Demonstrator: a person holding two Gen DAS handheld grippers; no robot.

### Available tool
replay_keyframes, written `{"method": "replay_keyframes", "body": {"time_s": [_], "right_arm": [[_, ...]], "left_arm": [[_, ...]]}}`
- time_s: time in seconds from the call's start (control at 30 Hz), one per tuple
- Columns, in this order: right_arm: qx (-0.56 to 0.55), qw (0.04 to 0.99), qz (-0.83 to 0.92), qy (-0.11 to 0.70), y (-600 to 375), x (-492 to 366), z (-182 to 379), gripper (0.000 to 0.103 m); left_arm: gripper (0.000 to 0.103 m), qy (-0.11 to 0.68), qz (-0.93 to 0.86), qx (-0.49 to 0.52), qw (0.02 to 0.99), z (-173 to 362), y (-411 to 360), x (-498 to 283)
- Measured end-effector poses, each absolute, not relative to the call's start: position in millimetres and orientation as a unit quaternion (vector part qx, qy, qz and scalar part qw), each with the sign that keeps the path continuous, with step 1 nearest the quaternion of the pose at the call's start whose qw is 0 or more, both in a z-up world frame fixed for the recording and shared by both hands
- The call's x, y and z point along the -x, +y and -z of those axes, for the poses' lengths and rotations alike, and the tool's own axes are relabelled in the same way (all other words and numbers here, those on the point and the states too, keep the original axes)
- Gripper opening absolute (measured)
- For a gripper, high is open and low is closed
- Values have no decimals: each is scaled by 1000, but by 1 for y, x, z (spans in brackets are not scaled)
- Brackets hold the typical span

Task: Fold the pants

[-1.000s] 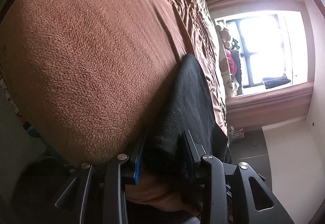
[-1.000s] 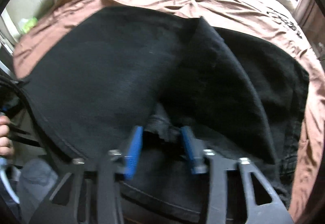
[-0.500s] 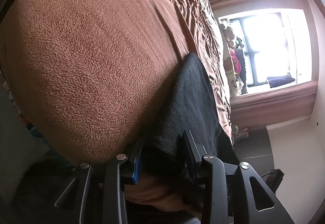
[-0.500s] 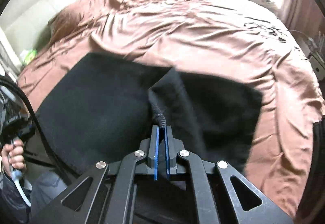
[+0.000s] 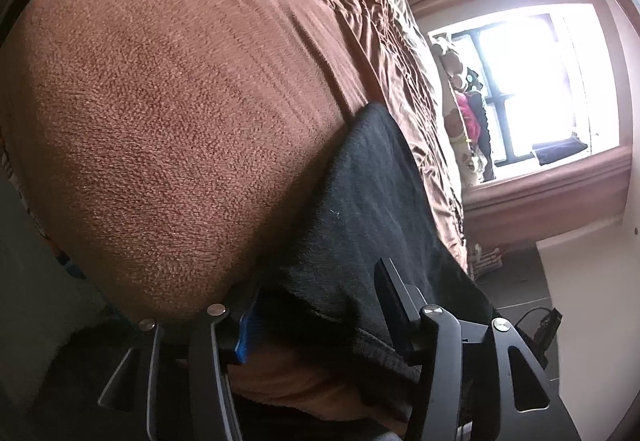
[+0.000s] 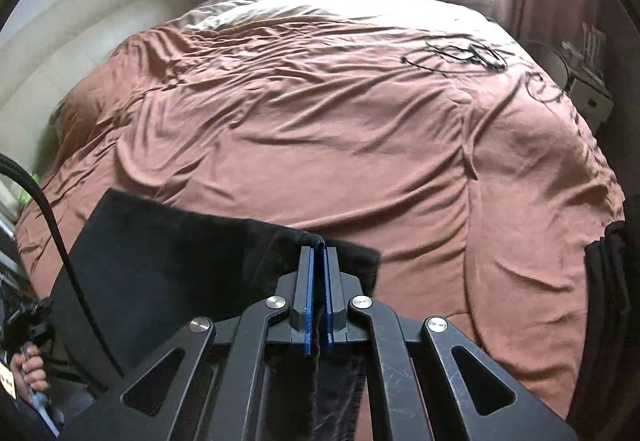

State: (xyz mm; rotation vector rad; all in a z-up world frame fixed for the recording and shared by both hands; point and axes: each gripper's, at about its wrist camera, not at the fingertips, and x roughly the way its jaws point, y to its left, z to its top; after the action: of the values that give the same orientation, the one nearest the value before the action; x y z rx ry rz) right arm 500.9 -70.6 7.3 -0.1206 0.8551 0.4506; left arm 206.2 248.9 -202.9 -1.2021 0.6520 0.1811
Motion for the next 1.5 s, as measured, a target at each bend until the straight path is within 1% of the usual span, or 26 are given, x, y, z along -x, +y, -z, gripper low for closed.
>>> {"method": "replay_keyframes", "body": {"time_s": [0.3, 0.43, 0.5, 0.53, 0.57, 0.6, 0.63, 0.83, 0.87, 0.9, 0.97, 1.0, 1.03, 1.07, 1.17, 1.27, 1.43, 1.5], "right_arm": [[45, 896, -153, 414, -71, -536, 8, 0], [5, 877, -157, 454, -84, -540, 16, 0], [-2, 874, -170, 455, -86, -530, 17, 10], [-12, 870, -182, 458, -88, -523, 18, 28], [-22, 867, -192, 459, -91, -519, 19, 49], [-34, 866, -201, 457, -94, -513, 20, 55], [-38, 866, -205, 454, -94, -507, 20, 56], [-47, 845, -221, 485, -100, -495, 43, 56], [-40, 843, -218, 490, -101, -495, 46, 53], [-35, 842, -218, 492, -102, -494, 47, 50], [-26, 835, -219, 504, -96, -494, 52, 40], [-21, 832, -216, 511, -92, -494, 56, 37], [-10, 830, -209, 516, -88, -495, 57, 30], [0, 830, -205, 519, -86, -495, 59, 18], [19, 832, -194, 519, -81, -495, 58, 9], [16, 836, -188, 515, -83, -492, 52, 6], [8, 841, -175, 512, -91, -475, 45, 6], [1, 840, -169, 516, -91, -468, 52, 6]], "left_arm": [[62, 307, -84, 539, 780, 201, 248, -213], [62, 307, -78, 542, 778, 202, 250, -213], [62, 305, -77, 544, 778, 203, 250, -213], [62, 305, -77, 543, 778, 203, 251, -211], [62, 305, -77, 543, 779, 203, 251, -211], [62, 304, -77, 543, 779, 203, 251, -211], [62, 304, -77, 543, 779, 203, 250, -210], [63, 303, -75, 544, 779, 202, 248, -207], [63, 304, -75, 543, 779, 202, 246, -208], [63, 306, -75, 541, 780, 201, 245, -208], [63, 308, -74, 540, 780, 200, 243, -208], [63, 309, -74, 539, 780, 200, 242, -208], [63, 310, -74, 538, 780, 199, 243, -211], [63, 311, -75, 537, 780, 199, 243, -211], [63, 314, -75, 534, 782, 198, 241, -213], [63, 319, -73, 530, 782, 197, 241, -215], [63, 321, -65, 533, 780, 198, 244, -213], [63, 320, -63, 536, 778, 199, 246, -212]]}}
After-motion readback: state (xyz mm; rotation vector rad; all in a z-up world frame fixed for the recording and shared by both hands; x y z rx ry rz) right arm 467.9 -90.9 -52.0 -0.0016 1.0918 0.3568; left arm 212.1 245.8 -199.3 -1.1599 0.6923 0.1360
